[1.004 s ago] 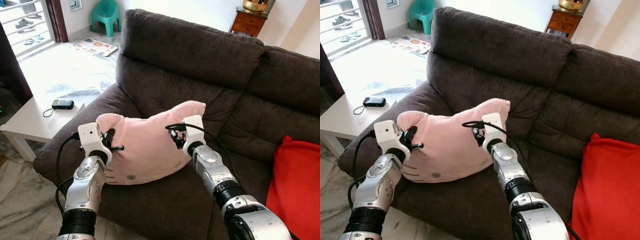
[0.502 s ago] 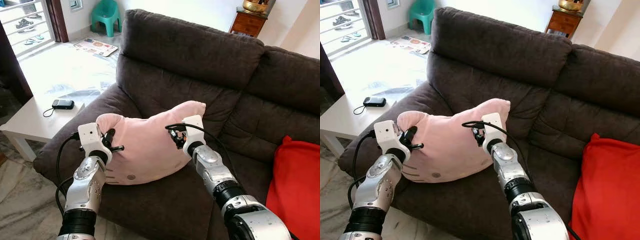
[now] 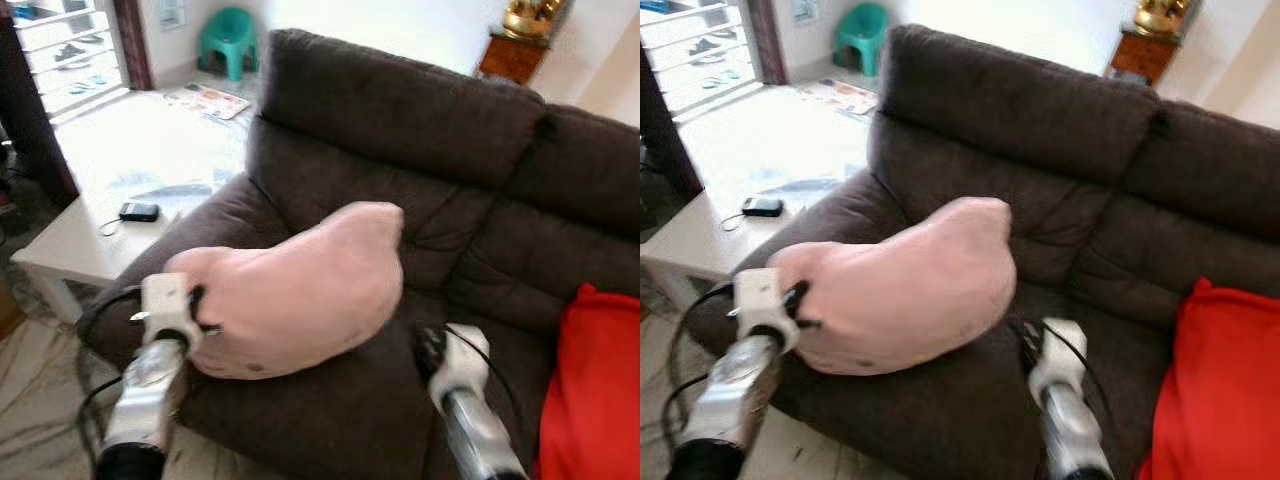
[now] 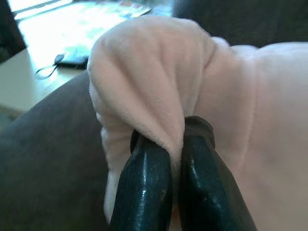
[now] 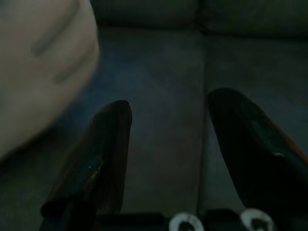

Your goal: Move the pillow to the sofa from floor

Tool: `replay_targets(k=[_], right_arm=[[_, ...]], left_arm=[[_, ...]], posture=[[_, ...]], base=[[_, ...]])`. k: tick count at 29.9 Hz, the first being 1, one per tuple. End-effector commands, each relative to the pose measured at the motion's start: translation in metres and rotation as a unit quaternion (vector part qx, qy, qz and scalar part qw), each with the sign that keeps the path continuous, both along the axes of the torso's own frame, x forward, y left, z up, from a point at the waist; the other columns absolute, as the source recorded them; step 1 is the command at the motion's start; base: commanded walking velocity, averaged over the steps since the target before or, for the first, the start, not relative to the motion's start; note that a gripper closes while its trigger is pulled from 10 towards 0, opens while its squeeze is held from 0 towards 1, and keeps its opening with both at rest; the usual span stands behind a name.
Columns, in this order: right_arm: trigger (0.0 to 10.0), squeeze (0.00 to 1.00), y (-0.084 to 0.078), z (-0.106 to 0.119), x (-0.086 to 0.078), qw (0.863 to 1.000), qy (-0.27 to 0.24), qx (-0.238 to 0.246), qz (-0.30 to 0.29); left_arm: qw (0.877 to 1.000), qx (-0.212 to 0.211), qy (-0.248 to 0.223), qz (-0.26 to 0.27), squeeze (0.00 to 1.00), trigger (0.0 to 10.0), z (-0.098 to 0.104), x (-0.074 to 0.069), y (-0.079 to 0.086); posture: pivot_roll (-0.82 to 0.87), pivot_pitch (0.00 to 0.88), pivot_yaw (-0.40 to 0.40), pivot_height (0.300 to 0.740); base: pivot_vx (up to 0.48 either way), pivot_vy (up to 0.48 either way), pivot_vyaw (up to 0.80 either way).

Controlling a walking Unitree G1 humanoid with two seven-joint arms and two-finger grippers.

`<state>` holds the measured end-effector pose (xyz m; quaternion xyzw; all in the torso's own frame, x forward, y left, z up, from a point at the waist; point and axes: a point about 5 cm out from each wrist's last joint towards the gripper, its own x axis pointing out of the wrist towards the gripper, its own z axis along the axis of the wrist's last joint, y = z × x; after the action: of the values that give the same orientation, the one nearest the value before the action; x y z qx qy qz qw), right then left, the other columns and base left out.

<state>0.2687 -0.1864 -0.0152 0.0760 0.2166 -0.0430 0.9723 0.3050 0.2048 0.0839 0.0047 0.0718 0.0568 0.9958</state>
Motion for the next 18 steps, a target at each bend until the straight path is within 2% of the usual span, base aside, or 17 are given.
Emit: replay_targets(k=[1, 8, 13, 17, 18], right_arm=[[10.0, 0.0, 0.011, 0.025, 0.024, 0.998, -0.061, 0.005, 0.016], [10.0, 0.0, 0.012, 0.024, 0.022, 0.998, -0.066, 0.007, 0.012], [10.0, 0.0, 0.011, 0.02, 0.018, 0.998, -0.061, 0.006, 0.01], [10.0, 0.0, 0.011, 0.018, 0.016, 0.998, -0.058, 0.005, 0.009], [10.0, 0.0, 0.011, 0.017, 0.015, 0.998, -0.056, 0.004, 0.009]], left_arm=[[1.0, 0.001, 0.002, -0.017, 0.0, 10.0, -0.001, 0.001, -0.01], [1.0, -0.004, -0.001, -0.014, 0.0, 10.0, -0.003, 0.003, -0.01], [0.998, -0.057, 0.001, -0.001, 0.0, 10.0, 0.002, 0.018, -0.009], [0.997, -0.071, 0.007, 0.027, 0.0, 10.0, 0.002, 0.024, 0.0], [0.996, -0.081, 0.01, 0.047, 0.0, 10.0, 0.0, 0.024, 0.006]], posture=[[0.16, 0.0, -0.147, 0.74], [0.16, 0.0, -0.144, 0.74], [0.15, 0.0, -0.136, 0.74], [0.15, 0.0, -0.134, 0.74], [0.15, 0.0, -0.133, 0.74]], base=[[0.0, 0.0, 0.0], [0.0, 0.0, 0.0], [0.0, 0.0, 0.0], [0.0, 0.0, 0.0], [0.0, 0.0, 0.0]])
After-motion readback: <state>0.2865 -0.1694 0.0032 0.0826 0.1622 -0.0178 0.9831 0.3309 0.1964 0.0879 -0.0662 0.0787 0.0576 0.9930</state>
